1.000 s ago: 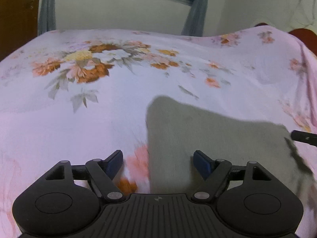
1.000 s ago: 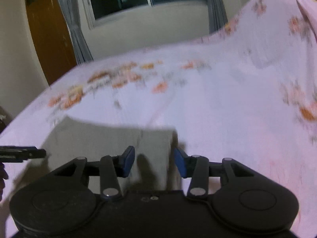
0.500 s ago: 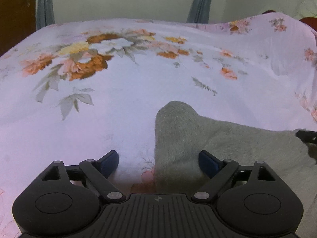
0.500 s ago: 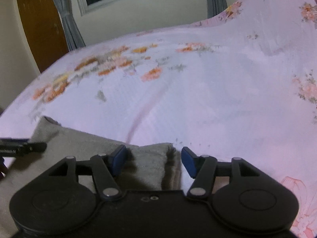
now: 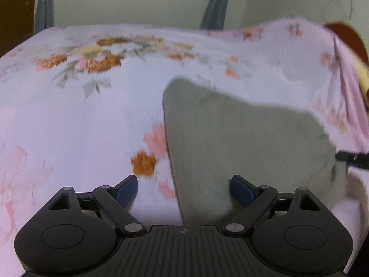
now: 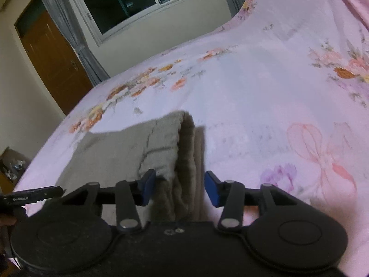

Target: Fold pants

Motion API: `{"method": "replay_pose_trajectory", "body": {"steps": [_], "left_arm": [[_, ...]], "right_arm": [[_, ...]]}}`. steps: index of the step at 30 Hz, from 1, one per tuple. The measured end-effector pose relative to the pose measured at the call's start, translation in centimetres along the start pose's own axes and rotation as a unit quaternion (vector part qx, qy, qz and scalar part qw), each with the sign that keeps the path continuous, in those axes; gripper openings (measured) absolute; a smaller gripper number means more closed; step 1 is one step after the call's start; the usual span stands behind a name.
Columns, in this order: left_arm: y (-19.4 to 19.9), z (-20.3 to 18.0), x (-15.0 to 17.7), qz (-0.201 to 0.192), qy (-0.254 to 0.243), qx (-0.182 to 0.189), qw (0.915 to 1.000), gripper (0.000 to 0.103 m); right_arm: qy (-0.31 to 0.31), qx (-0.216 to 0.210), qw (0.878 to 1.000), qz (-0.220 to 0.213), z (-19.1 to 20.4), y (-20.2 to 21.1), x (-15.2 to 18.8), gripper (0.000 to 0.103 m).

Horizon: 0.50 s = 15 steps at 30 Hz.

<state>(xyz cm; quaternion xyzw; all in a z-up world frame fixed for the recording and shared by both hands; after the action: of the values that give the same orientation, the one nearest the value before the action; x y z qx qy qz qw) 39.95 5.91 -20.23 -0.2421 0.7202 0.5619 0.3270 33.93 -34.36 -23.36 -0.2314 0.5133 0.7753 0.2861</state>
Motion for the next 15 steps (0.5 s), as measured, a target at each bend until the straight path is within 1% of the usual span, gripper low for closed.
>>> {"method": "replay_pose_trajectory", "body": {"steps": [1, 3, 5, 7, 10, 13, 15], "left_arm": [[-0.1, -0.2, 0.2, -0.002, -0.005, -0.005, 1.0, 0.088], [-0.1, -0.2, 0.1, 0.001, 0.004, -0.01, 0.9999, 0.088], [0.5, -0.5, -0.3, -0.001, 0.005, -0.016, 0.9999, 0.088], [1.8, -1.2, -0.2, -0.017, -0.005, -0.006, 0.9998, 0.088], [3.0, -1.8, 0.3, -0.025, -0.012, 0.004, 0.9996, 0.088], [2.7, -2.0, 1.5, -0.009, -0.019, -0.007, 0.9998, 0.088], [2.3, -1.6, 1.9, -0.007, 0.003, -0.005, 1.0, 0.088]], "right_arm": [[0.002, 0.006, 1.0, 0.012, 0.0, -0.6, 0.3, 0.045], [-0.013, 0.012, 1.0, 0.014, 0.0, -0.9, -0.1, 0.045], [-0.024, 0.003, 1.0, -0.009, 0.5, 0.2, -1.0, 0.04], [-0.024, -0.007, 0.999, -0.031, 1.0, 1.5, -1.3, 0.041], [-0.026, -0.023, 0.999, -0.04, 1.2, 2.8, -0.9, 0.041], [-0.034, -0.028, 0.999, -0.016, 1.2, 2.6, 0.5, 0.041], [-0.033, -0.016, 0.999, 0.025, 1.1, 1.0, 1.8, 0.042]]}}
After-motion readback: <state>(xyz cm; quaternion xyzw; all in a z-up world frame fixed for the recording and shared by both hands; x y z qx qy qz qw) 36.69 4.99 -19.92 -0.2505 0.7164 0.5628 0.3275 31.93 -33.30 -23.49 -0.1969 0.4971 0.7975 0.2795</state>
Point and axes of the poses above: each gripper's, at about its wrist camera, not at the fingertips, and y roughly against the way its jaws point, z to its left, x to its underside, the point moved 6 cm from there along -y, roughly the way its jaws point, and after that the axes turned 1 degree about -z, right-handed, at the moved point
